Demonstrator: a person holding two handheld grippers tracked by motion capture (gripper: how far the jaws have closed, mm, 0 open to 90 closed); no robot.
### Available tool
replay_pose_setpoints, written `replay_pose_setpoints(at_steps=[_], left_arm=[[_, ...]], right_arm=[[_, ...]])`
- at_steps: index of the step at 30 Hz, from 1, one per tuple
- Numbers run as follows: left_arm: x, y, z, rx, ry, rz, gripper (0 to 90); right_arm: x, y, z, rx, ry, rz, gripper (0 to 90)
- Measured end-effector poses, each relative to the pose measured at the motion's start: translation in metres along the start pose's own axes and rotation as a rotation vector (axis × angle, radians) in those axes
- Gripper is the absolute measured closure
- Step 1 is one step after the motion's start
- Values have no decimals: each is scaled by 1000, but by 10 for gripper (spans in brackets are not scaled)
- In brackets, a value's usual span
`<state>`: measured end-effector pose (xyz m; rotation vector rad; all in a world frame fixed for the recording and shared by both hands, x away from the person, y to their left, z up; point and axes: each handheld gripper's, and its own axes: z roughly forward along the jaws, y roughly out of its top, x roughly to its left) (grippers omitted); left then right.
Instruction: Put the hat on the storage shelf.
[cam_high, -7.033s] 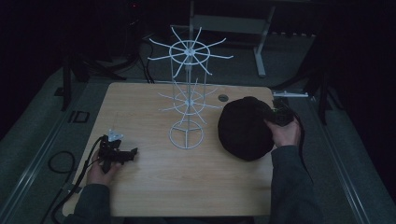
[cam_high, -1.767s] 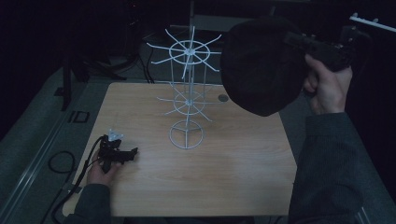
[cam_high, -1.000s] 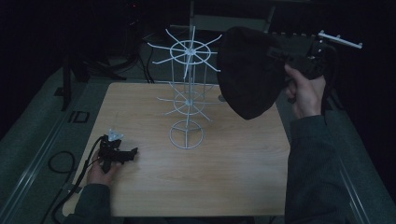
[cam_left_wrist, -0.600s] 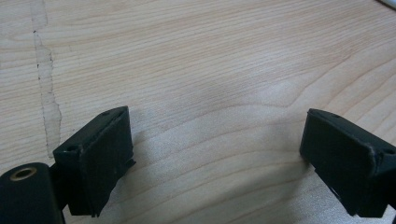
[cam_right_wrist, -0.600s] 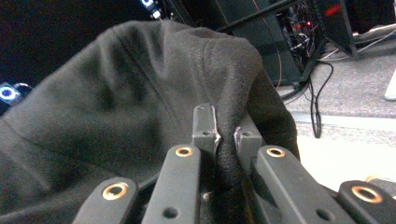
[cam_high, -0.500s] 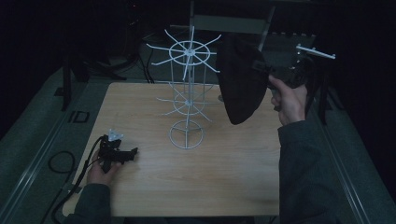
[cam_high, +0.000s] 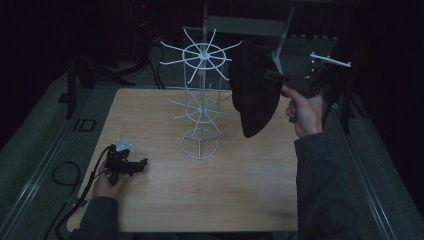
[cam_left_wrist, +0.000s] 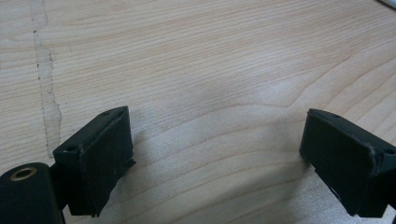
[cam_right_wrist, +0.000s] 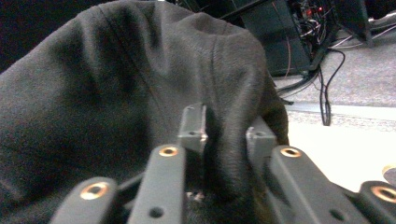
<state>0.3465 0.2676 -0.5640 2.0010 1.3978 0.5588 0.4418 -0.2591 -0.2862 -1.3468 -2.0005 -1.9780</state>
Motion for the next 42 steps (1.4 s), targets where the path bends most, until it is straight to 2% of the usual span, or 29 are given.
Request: replay_pose_setpoints(at_steps=[3, 9, 19, 26, 31, 37, 38, 41, 42], left_arm=[[0, 0, 0, 0, 0, -1, 102], [0, 0, 0, 0, 1, -1, 102], [0, 0, 0, -1, 1, -1, 102], [0, 0, 0, -1, 1, -1, 102], [0, 0, 0, 0, 0, 0, 102], [0, 0, 0, -1, 1, 1, 102], [0, 0, 0, 0, 1, 1, 102], [0, 0, 0, 0, 1, 1, 102], [0, 0, 0, -1, 2, 0, 102]], right_arm=[[-1, -1, 0, 12, 2, -8, 655], [2, 1, -4, 3, 13, -13, 509], [4, 2, -12, -13, -1, -28, 430], [4, 2, -24, -39, 5, -39, 413], [0, 3, -32, -52, -17, -45, 413], [-8, 0, -37, -65, -19, -32, 417], [-12, -2, -40, -70, -40, -30, 417], [-17, -4, -43, -76, -47, -17, 425], [-23, -7, -46, -75, -58, -7, 431]])
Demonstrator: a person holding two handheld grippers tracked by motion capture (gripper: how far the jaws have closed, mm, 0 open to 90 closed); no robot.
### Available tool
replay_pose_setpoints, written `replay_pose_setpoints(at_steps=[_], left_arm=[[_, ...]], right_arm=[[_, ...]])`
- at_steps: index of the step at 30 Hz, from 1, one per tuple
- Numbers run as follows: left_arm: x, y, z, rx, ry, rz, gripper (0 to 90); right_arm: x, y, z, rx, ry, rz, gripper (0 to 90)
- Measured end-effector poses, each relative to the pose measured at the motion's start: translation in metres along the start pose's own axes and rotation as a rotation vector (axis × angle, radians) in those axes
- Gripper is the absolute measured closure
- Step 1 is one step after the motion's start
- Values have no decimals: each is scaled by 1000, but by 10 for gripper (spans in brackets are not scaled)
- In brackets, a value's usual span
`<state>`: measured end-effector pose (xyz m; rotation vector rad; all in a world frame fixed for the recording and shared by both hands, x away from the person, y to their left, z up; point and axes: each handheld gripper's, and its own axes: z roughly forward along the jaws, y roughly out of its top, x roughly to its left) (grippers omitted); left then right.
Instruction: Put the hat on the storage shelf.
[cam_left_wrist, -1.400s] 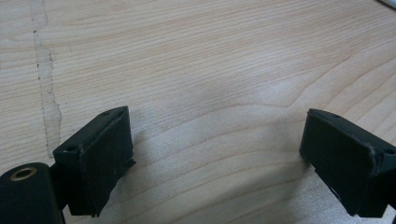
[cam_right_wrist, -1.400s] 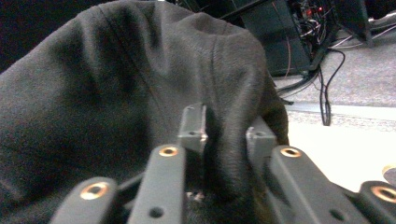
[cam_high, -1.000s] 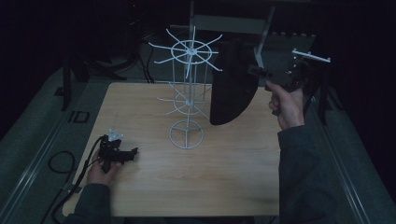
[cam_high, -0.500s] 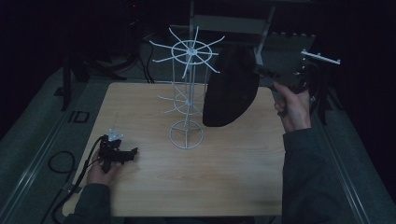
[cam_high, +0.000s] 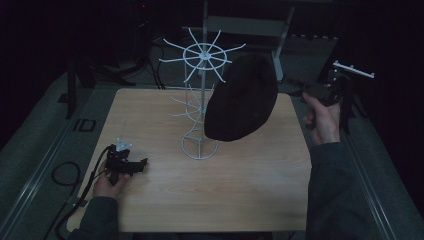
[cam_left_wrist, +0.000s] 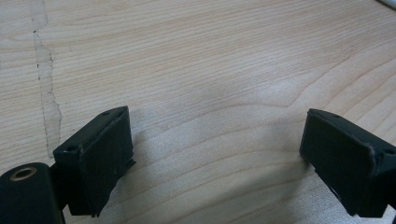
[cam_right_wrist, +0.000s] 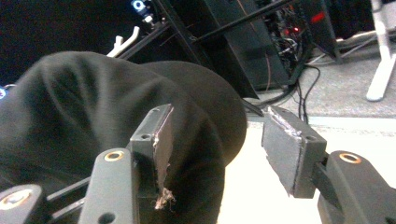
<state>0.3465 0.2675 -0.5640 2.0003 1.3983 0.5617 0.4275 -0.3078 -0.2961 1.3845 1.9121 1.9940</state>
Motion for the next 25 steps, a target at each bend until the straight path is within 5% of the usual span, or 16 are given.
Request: replay_pose_setpoints(at_steps=[11, 25], left_arm=[[0, 0, 0, -1, 0, 0, 102], [0, 0, 0, -2, 0, 0, 102]], right_arm=[[-22, -23, -5, 39, -44, 28, 489], [-32, -50, 7, 146, -79, -23, 671]])
